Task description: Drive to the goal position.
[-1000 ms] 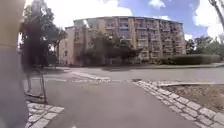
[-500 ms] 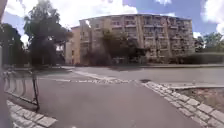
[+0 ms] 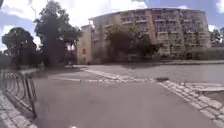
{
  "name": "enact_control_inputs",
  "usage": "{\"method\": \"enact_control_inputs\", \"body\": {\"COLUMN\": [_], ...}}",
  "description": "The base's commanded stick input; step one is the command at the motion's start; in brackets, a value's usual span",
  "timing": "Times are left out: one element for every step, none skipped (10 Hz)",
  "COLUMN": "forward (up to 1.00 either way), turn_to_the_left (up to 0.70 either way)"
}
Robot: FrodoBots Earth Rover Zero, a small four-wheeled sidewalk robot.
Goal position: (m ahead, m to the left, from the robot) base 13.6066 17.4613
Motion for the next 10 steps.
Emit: {"method": "enact_control_inputs", "body": {"forward": [0.85,0.85,0.85,0.85,0.85,0.85,0.85,0.85,0.85,0.85], "turn_to_the_left": [0.35,0.35,0.35,0.35,0.35,0.35,0.35,0.35,0.35,0.35]}}
